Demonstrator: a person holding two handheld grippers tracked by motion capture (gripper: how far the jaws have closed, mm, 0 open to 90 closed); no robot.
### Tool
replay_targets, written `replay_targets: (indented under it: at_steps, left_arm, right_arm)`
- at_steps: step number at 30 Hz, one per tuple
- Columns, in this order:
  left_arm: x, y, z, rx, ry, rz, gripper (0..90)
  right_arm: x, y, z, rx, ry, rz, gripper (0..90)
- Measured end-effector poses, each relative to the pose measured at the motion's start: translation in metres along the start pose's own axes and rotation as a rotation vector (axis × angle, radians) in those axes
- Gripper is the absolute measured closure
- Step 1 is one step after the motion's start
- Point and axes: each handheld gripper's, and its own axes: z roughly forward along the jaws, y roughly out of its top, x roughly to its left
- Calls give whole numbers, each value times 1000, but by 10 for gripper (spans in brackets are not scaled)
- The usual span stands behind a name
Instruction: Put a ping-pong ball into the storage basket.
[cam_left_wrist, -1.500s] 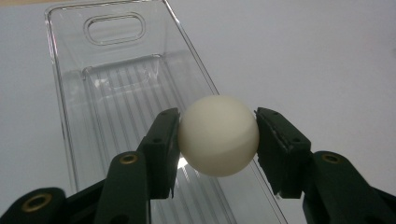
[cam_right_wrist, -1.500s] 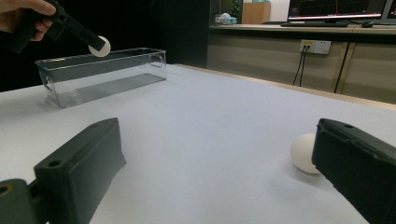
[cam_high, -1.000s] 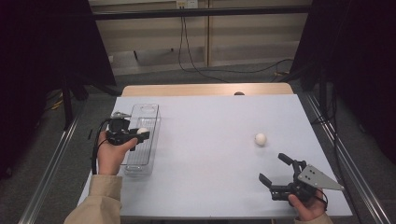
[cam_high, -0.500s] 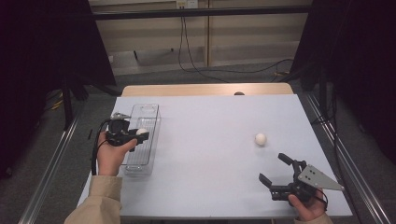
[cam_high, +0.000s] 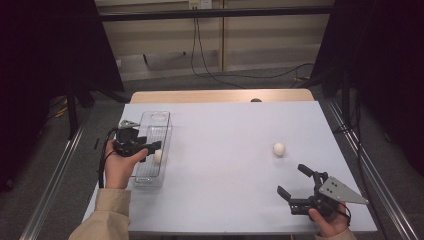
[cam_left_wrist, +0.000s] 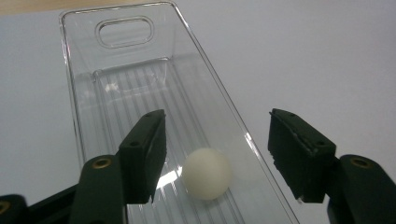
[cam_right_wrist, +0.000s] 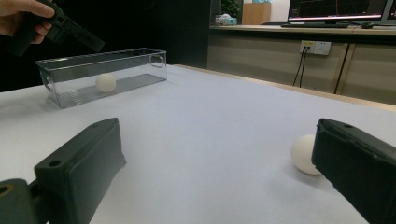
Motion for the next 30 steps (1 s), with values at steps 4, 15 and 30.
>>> replay_targets:
  at_steps: [4, 15, 30]
  left_arm:
    - [-4, 2, -1, -10, -9, 4, 336]
    - [-17, 4, 4, -21, -44, 18, 262]
    - [-34, 9, 15, -23, -82, 38, 201]
  right_arm:
    - [0, 0, 0, 0, 1, 1, 14]
    - [1, 0, 0, 0, 5, -5, 15]
    - [1, 0, 0, 3, 5, -4, 15]
